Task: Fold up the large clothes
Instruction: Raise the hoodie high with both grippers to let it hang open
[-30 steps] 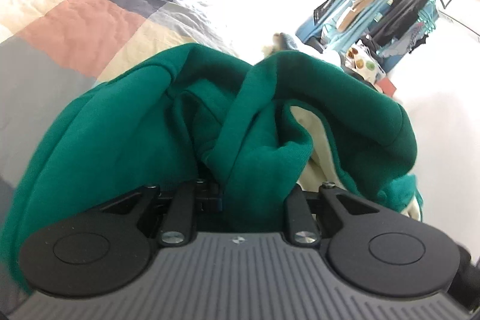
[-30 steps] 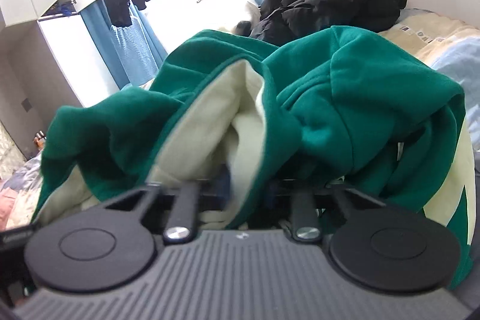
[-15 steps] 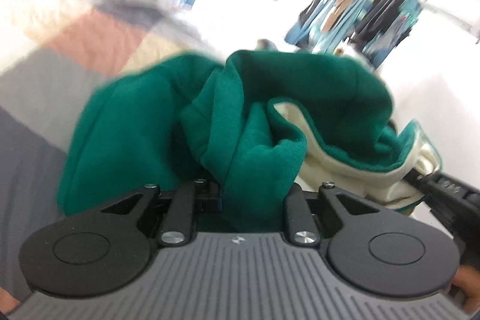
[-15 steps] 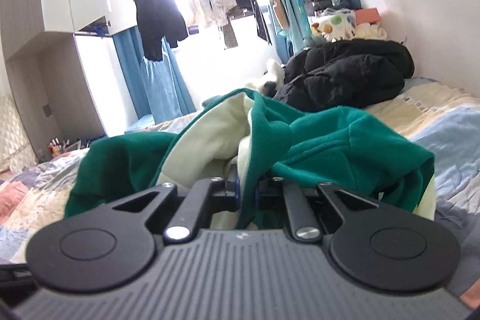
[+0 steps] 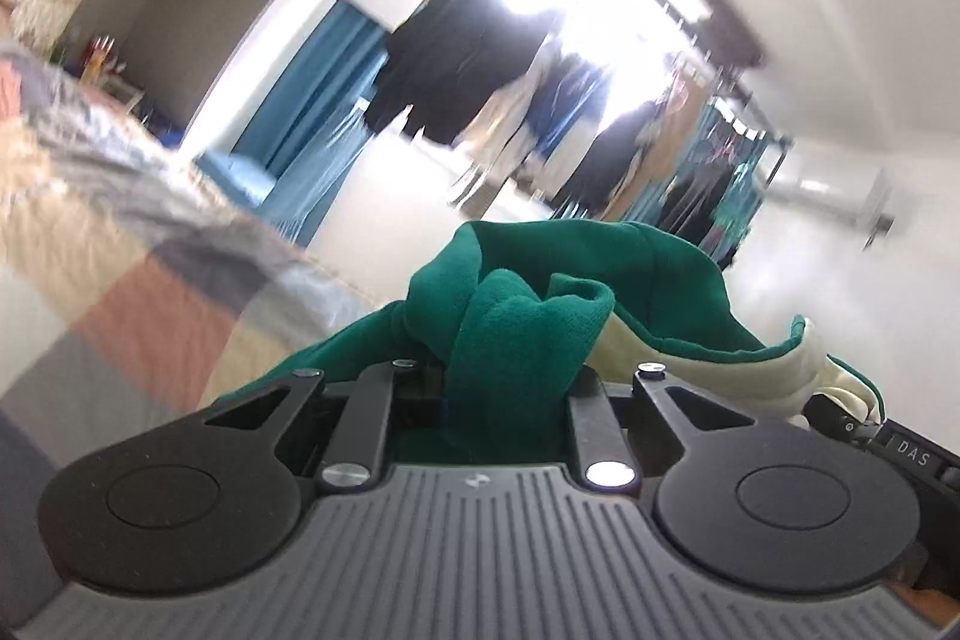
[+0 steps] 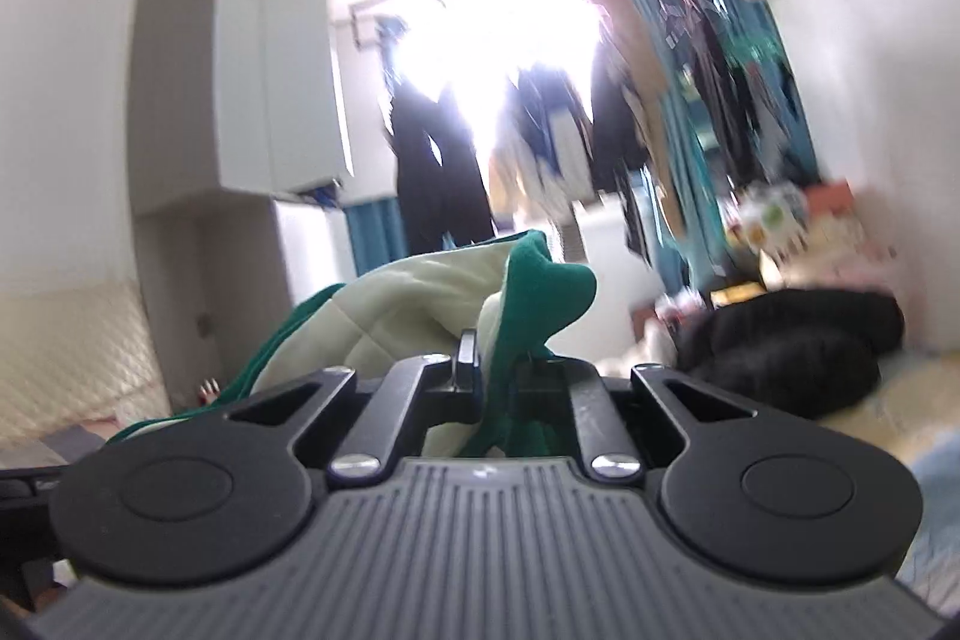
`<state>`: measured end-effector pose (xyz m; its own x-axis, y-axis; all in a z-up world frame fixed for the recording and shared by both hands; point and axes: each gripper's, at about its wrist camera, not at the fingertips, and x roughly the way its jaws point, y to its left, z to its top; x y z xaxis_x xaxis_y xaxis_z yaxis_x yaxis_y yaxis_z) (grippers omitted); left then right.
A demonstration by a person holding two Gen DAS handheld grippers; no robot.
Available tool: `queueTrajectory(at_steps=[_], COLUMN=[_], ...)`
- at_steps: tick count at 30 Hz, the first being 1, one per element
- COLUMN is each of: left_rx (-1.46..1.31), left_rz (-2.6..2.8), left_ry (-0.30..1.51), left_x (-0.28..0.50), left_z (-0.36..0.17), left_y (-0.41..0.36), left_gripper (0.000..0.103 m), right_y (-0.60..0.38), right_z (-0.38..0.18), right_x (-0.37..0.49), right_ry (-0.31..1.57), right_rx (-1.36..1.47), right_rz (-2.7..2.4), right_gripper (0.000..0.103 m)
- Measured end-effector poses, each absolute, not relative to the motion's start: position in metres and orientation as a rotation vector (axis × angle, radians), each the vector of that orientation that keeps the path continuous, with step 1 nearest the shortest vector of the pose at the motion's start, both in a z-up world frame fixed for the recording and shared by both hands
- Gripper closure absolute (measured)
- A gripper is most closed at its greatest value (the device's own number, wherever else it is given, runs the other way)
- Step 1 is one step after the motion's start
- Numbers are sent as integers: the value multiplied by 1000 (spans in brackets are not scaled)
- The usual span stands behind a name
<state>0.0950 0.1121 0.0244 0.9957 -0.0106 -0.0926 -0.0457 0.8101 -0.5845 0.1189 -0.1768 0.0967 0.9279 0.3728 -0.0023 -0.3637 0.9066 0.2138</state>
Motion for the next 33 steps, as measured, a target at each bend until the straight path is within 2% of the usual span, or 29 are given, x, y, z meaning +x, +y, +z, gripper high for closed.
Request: queueTrajectory(at_steps=[9,20,28,33], left_rx=[-561,-301,-221,-208], left_rz=[-24,-27,-20,3], left_ry=[-60,-228,-254,-206], left_x=[54,3,-28,-10], left_z=[161,354,438,441], left_y=[103,62,55,69], left_gripper=[86,86,86,86], right_y=[-186,-220,-227,-212], right_z=[214,339,389,391], right_x=[80,60,47,77], right_ry=[-106,-231,-257,-189], right_rx=[187,227,291,274], right_rz=[427,442,502,516], right_gripper=[92,93,93,93])
